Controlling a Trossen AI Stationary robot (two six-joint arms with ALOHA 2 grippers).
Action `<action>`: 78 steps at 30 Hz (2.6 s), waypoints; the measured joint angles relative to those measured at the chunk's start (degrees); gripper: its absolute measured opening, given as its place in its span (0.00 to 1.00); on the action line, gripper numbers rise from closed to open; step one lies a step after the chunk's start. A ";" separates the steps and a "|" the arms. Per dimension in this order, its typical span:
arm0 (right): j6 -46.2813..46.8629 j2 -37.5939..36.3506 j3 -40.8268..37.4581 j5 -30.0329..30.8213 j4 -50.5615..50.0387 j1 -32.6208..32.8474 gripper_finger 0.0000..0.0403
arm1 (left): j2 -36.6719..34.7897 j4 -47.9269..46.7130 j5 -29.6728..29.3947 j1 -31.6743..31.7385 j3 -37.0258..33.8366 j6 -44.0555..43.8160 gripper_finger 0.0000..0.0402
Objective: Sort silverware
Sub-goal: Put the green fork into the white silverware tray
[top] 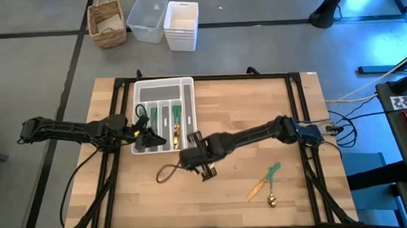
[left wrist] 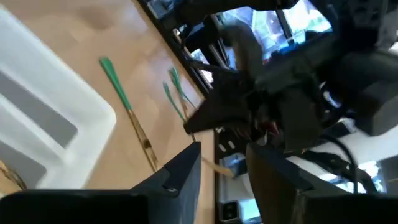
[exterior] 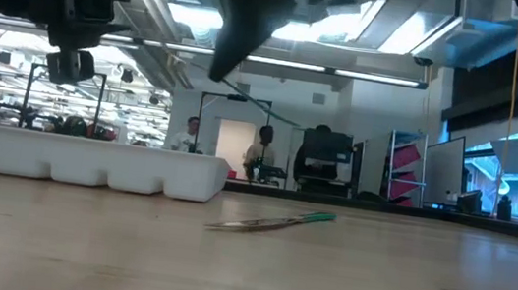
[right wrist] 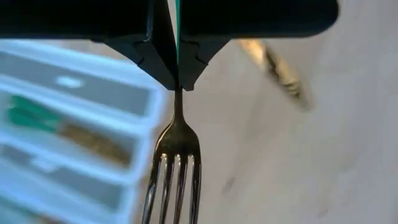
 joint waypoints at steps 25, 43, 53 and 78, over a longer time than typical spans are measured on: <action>-2.09 -0.08 1.05 -0.96 6.72 -9.74 0.00 | 6.78 4.57 -5.31 0.09 0.02 -6.24 0.47; -2.11 -0.09 1.05 -3.58 6.84 -10.62 0.00 | 12.77 12.30 -9.92 -1.51 0.02 -11.62 0.46; -2.12 -0.09 1.05 -3.64 6.82 -10.60 0.00 | 16.24 13.11 -9.86 -1.49 0.04 -12.76 0.46; 8.17 -0.09 1.05 -20.92 6.45 -12.85 0.00 | 19.58 13.44 -7.66 -1.53 4.04 7.70 0.46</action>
